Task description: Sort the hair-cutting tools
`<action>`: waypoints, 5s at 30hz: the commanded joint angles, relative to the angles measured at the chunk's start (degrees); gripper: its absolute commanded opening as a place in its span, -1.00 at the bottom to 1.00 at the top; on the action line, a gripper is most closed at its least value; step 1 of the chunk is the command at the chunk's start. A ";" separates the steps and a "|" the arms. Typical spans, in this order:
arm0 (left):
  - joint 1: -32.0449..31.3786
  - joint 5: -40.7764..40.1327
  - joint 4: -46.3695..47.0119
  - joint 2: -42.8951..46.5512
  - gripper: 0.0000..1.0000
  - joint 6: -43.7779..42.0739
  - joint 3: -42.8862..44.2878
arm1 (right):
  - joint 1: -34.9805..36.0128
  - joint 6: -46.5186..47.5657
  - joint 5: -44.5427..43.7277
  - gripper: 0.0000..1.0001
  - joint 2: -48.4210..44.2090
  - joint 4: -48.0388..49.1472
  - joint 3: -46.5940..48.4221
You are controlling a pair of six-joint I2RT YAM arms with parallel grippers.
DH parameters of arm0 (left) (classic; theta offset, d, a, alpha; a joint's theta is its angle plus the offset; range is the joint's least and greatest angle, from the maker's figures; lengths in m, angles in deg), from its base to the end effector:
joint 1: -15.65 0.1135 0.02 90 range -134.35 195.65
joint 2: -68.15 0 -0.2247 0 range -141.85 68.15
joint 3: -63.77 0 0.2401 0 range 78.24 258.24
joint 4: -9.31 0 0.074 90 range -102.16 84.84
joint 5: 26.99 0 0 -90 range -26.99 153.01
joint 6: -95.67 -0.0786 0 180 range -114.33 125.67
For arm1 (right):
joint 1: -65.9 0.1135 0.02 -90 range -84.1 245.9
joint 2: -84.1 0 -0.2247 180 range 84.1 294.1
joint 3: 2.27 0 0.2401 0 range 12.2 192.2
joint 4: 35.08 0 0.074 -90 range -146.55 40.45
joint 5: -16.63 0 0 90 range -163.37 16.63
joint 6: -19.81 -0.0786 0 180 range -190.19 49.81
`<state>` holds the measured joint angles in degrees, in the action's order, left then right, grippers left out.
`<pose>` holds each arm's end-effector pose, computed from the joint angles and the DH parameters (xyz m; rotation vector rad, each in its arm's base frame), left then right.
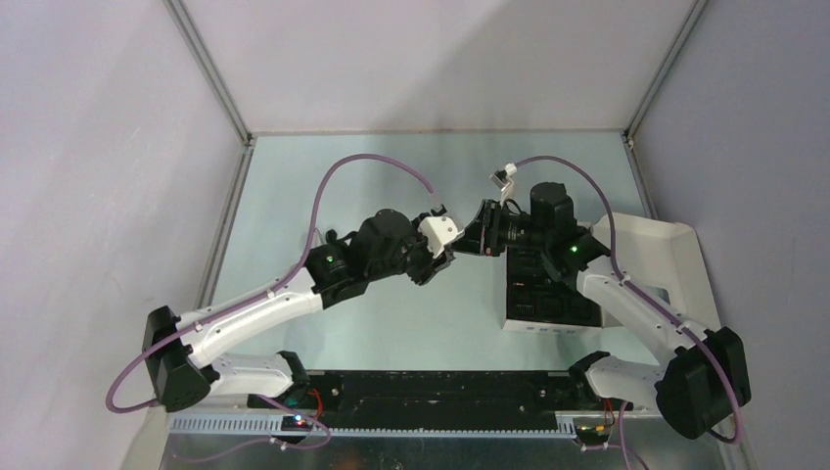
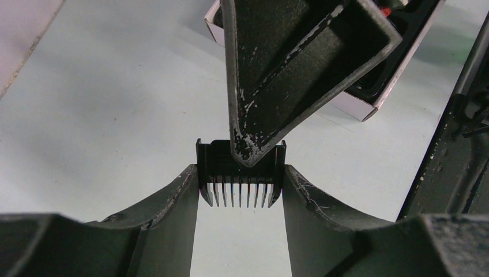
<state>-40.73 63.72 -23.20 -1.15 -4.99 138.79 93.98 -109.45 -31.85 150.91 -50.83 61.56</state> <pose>0.1740 -0.2634 0.2788 1.1536 1.7272 -0.5084 0.2376 0.1858 0.2649 -0.3502 2.0677 1.4427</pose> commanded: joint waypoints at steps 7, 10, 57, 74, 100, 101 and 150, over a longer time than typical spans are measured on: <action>-0.91 0.38 1.24 1.24 -0.33 -1.87 3.12 | 1.23 0.13 0.69 -0.46 1.27 2.00 2.45; -0.93 -0.09 1.63 1.58 -0.31 -1.76 2.93 | 1.28 0.20 0.76 -0.63 1.20 1.86 2.47; 45.45 -22.88 3.24 47.61 0.99 19.08 -27.56 | -31.33 9.58 -16.39 -1.00 -0.42 -11.91 -10.13; 42.41 -23.15 4.32 47.00 0.99 17.87 -28.13 | -32.04 8.42 -12.52 -1.00 6.31 -6.83 -12.27; 42.27 -22.11 4.46 46.48 0.99 17.69 -28.32 | -34.05 14.05 -18.91 -0.24 6.27 -12.61 -12.24; 42.30 -22.09 4.44 46.39 0.99 17.69 -28.31 | -34.01 14.27 -20.07 -0.21 5.77 -13.38 -12.12; 42.32 -21.03 4.63 45.98 0.99 17.80 -28.30 | -17.35 19.59 -38.30 -0.53 4.46 -24.00 -0.82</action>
<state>1.89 42.24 -20.69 44.92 13.61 110.86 76.32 -90.83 -68.92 156.99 -75.53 57.41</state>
